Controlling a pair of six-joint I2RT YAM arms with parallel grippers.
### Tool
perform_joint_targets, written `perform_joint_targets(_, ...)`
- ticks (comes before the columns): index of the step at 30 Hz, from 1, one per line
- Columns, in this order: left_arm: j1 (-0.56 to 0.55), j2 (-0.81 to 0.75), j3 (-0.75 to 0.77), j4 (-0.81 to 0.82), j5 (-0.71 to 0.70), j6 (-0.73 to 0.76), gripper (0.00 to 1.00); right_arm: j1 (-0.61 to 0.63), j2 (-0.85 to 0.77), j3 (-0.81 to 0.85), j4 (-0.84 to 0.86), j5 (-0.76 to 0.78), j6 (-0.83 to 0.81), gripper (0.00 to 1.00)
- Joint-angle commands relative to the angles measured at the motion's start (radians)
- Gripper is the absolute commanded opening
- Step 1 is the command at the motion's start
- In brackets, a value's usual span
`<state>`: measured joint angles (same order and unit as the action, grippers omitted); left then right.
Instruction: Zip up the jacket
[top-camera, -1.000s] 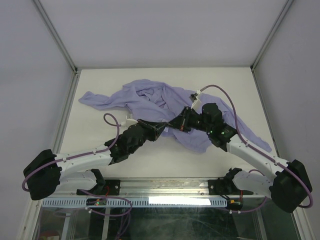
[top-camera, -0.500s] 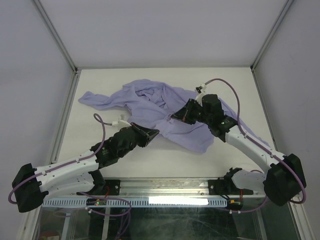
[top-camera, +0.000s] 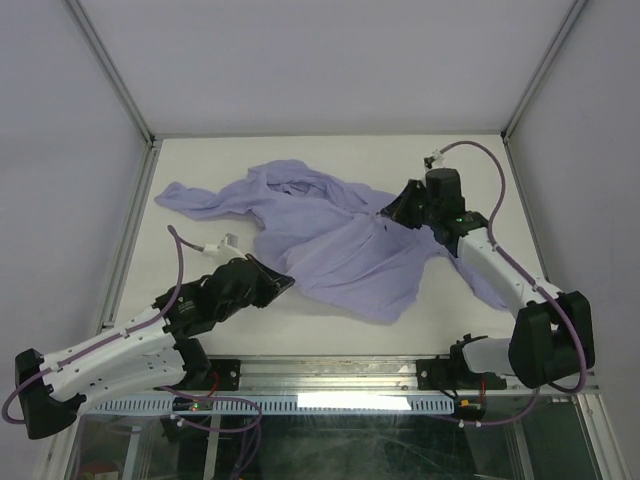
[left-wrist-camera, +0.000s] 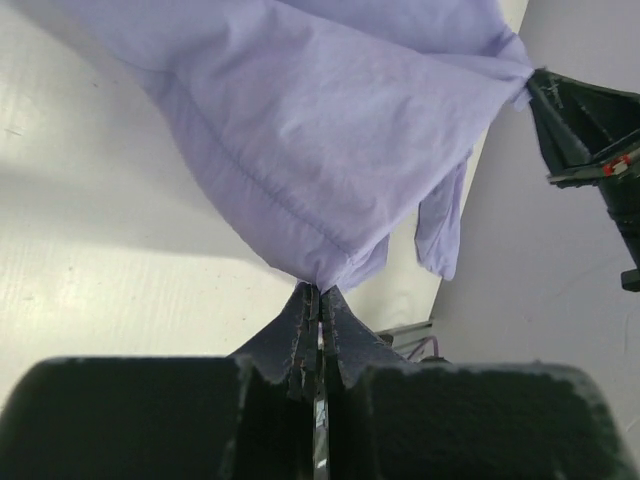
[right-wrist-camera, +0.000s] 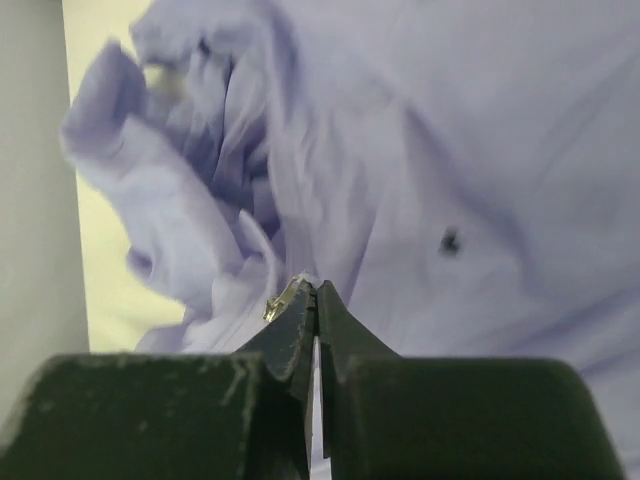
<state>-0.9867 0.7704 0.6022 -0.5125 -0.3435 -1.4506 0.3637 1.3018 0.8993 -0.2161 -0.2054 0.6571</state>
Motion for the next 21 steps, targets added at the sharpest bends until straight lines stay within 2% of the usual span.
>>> perform_joint_targets(1,0.006,-0.038,0.099,-0.247,-0.089,0.034,0.0,-0.141,0.006,0.112,0.01,0.114,-0.119,0.0)
perform_joint_targets(8,0.05,0.007,0.259,-0.477,-0.211,0.09,0.0,-0.408,0.044,0.221,-0.034,0.145,-0.2,0.0)
perform_joint_targets(11,0.098,0.037,0.318,-0.516,-0.23,0.163,0.0,-0.501,0.062,0.267,-0.049,0.129,-0.22,0.0)
perform_joint_targets(17,0.284,0.093,0.393,-0.526,-0.191,0.356,0.0,-0.609,0.086,0.342,-0.109,0.143,-0.28,0.0)
perform_joint_targets(21,0.404,0.142,0.465,-0.551,-0.214,0.464,0.0,-0.683,0.077,0.378,-0.147,0.175,-0.317,0.0)
